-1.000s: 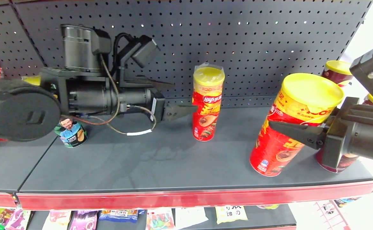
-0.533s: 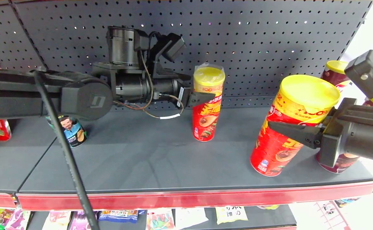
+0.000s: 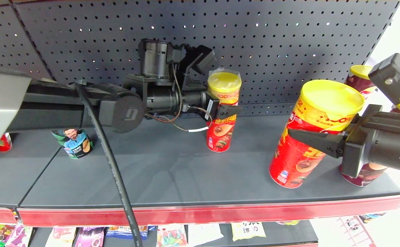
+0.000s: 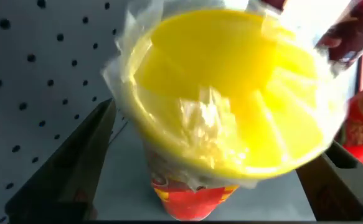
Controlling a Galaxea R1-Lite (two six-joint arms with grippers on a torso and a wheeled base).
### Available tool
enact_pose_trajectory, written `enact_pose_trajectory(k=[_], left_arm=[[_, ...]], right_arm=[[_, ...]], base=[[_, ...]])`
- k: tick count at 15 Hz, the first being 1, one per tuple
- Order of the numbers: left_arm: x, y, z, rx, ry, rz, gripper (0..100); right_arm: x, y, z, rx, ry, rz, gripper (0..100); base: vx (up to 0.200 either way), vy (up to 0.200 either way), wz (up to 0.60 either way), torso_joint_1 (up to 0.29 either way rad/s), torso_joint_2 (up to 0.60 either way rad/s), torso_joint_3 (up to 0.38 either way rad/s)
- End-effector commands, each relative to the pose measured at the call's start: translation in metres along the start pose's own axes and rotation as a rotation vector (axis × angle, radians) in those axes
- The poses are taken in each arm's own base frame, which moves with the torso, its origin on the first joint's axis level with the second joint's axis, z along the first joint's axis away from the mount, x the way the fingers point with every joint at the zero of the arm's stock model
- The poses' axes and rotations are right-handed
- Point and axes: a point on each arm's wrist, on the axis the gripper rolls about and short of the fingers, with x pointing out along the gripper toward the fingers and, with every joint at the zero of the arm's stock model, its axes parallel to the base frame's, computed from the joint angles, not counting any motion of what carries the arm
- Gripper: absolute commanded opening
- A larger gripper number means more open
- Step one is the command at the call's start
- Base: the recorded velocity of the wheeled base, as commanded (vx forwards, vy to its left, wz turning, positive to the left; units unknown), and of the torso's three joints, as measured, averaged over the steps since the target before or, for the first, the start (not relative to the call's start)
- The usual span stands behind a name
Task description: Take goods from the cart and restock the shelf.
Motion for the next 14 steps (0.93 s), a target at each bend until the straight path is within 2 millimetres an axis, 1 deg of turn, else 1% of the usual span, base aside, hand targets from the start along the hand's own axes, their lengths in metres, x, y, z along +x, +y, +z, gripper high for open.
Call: enact_pose_trajectory(k=[1, 3, 6, 8, 9, 14], left_arm=[[0.002, 0.000, -0.002, -0.002, 0.004, -0.001, 100], [0.005, 0.000, -0.002, -0.002, 0.003, -0.001, 100], [0.019, -0.007, 0.000, -0.034, -0.013, 0.018, 100], [0.027, -0.006, -0.002, -0.034, -0.039, 0.030, 100], [0.028, -0.007, -0.003, -0.033, -0.038, 0.027, 0], [0.025, -0.006, -0.001, -0.032, -0.043, 0.024, 0]], right_arm=[[0.000, 0.000, 0.000, -0.001, 0.000, 0.001, 0], [0.000, 0.000, 0.000, -0.001, 0.002, 0.001, 0], [0.000, 0.000, 0.000, -0.001, 0.000, 0.002, 0], [0.000, 0.000, 0.000, -0.001, 0.000, 0.001, 0], [0.000, 0.000, 0.000, -0.001, 0.000, 0.001, 0], [-0.001, 0.000, 0.000, -0.001, -0.003, 0.000, 0]], base=[[0.000, 0.000, 0.00, 0.000, 0.00, 0.000], [0.000, 0.000, 0.00, 0.000, 0.00, 0.000], [0.000, 0.000, 0.00, 0.000, 0.00, 0.000], [0.000, 0.000, 0.00, 0.000, 0.00, 0.000], [0.000, 0.000, 0.00, 0.000, 0.00, 0.000], [0.000, 0.000, 0.00, 0.000, 0.00, 0.000]])
